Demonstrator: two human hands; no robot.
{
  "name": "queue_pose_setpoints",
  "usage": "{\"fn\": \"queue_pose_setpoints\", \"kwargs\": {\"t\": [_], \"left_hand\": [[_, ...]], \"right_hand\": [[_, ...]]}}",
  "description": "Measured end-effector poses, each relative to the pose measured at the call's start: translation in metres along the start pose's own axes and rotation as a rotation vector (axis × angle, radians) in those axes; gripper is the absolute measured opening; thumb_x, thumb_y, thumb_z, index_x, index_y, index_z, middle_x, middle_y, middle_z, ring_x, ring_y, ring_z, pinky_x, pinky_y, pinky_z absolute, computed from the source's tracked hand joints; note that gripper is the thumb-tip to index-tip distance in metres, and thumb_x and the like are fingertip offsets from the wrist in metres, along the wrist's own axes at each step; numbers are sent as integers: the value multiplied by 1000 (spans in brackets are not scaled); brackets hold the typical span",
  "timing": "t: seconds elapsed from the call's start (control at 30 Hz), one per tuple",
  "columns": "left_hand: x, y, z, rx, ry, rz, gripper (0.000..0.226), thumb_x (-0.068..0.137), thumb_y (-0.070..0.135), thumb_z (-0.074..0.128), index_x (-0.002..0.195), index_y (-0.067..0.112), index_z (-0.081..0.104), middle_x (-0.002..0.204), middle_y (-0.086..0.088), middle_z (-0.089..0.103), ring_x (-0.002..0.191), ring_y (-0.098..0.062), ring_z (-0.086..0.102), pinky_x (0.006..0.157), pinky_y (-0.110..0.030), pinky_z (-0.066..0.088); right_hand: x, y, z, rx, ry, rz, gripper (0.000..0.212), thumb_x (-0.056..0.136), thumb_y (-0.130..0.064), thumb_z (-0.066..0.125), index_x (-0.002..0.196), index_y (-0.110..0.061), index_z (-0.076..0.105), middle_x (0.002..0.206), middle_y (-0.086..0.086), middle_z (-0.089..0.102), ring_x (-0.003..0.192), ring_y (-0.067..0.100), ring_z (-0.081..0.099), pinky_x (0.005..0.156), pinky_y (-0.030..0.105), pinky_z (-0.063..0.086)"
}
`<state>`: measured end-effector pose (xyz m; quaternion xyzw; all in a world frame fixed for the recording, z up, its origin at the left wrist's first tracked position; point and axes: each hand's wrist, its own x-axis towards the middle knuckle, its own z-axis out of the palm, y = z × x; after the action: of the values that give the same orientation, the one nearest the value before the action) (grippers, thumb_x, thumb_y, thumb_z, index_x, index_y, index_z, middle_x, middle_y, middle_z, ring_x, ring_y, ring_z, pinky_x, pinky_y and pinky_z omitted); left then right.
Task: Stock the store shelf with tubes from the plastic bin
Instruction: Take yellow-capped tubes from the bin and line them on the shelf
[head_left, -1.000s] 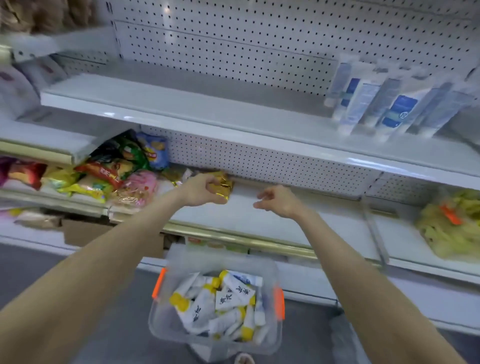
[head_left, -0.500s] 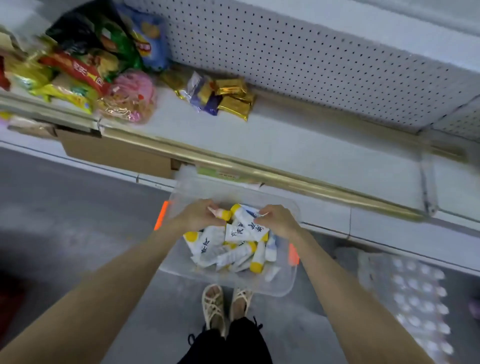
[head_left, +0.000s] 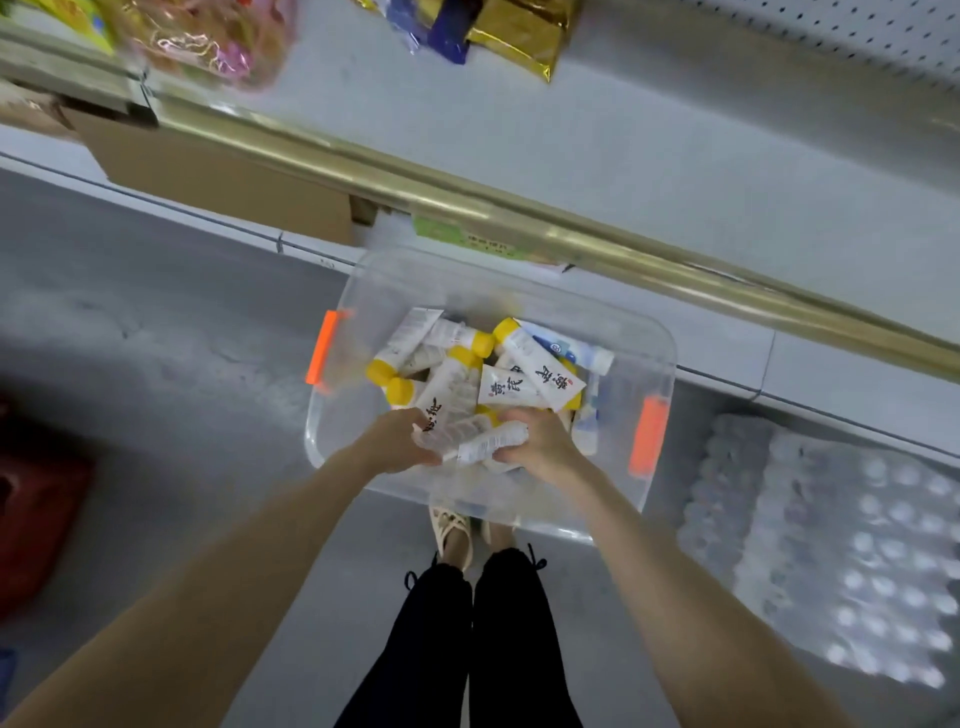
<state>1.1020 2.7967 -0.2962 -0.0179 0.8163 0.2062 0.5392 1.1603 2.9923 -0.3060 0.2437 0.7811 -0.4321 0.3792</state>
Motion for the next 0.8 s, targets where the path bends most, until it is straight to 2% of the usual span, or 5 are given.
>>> {"fn": "queue_pose_setpoints", "kwargs": {"t": [0.2, 0.3, 0.5, 0.7, 0.8], "left_hand": [[13, -6, 5, 71, -16, 43, 59, 74, 20, 77, 127, 11, 51, 124, -12, 48, 115, -28, 47, 82, -22, 32], [14, -10, 3, 77, -17, 64, 59, 70, 14, 79, 124, 12, 55, 109, -6, 48, 110, -28, 51, 80, -22, 35], [16, -14, -2, 50, -29, 91, 62, 66, 6, 79, 122, 21, 58, 121, -10, 54, 102, -23, 53, 86, -25, 40], [17, -15, -4, 46, -19, 140, 57, 69, -7, 71, 118, 22, 63, 118, -10, 59, 94, -21, 54, 80, -22, 40], [18, -17, -4, 23, 47, 167, 50, 71, -5, 73, 115, 19, 66, 101, -2, 59, 86, -17, 53, 74, -16, 37]], "right_hand": [[18, 1, 28, -206, -27, -73, 61, 61, -19, 85, 118, -27, 63, 121, -2, 61, 119, 22, 48, 102, 39, 39], [20, 2, 29, -410, -13, -119, 51, 73, -25, 77, 121, -29, 60, 127, -4, 54, 123, 25, 36, 104, 37, 31], [16, 17, 29, -541, 1, -168, 26, 78, -24, 73, 103, -23, 65, 137, -5, 44, 122, 26, 36, 103, 38, 29], [14, 20, 34, -580, 29, -239, 40, 80, -19, 70, 119, -26, 62, 139, -1, 40, 123, 29, 37, 103, 40, 34], [15, 18, 39, -660, 31, -293, 39, 83, -19, 67, 121, -28, 61, 136, 3, 39, 127, 29, 34, 104, 42, 33]]}}
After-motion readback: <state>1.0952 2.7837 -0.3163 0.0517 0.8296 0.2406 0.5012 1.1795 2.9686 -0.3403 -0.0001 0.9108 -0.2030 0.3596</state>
